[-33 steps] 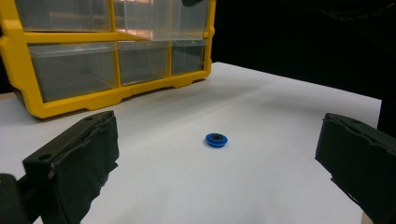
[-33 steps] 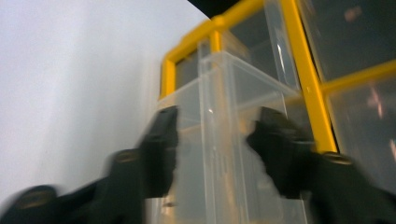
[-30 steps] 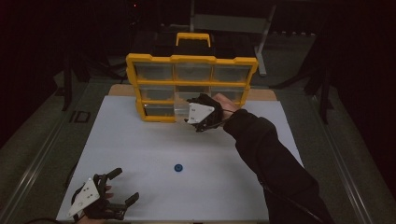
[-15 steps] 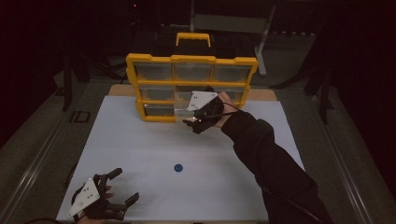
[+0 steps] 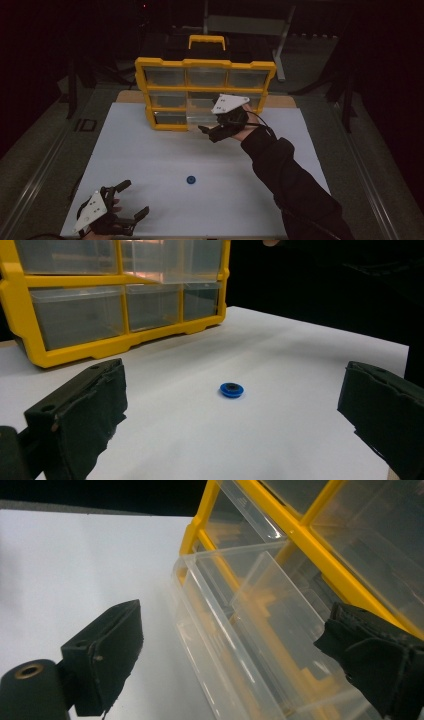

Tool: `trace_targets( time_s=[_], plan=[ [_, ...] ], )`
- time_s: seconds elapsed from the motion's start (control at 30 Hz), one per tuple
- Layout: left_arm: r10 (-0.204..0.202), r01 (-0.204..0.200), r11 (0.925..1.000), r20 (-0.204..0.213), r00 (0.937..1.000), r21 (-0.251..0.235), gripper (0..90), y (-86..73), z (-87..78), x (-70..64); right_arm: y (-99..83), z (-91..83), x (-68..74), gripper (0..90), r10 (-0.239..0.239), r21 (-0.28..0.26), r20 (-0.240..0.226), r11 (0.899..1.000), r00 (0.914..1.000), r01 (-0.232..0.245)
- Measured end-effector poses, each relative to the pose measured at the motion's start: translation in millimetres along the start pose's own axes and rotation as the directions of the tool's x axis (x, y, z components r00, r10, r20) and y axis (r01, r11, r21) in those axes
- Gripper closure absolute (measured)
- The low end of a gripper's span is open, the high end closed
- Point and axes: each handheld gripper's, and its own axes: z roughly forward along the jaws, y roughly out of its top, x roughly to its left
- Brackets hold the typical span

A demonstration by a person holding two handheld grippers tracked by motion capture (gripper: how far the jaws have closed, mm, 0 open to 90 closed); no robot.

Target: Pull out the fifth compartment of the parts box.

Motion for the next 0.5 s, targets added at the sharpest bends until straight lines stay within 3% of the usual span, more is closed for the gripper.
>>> trace_targets(
  time_s=[0.27, 0.5],
  plan=[
    [0.000, 0.000, 1.0000, 0.004, 1.0000, 0.000, 0.0, 0.0, 1.1, 0.0, -13.3, -11.4, 2.0, 9.1, 0.072, -0.047, 0.004, 0.996, 0.9974, -0.072],
    [0.002, -0.002, 1.0000, 0.003, 1.0000, 0.000, 0.0, 0.2, 1.4, -0.3, -19.4, -24.2, 4.9, 9.2, 0.098, -0.072, 0.004, 0.993, 0.9952, -0.098]
  ],
)
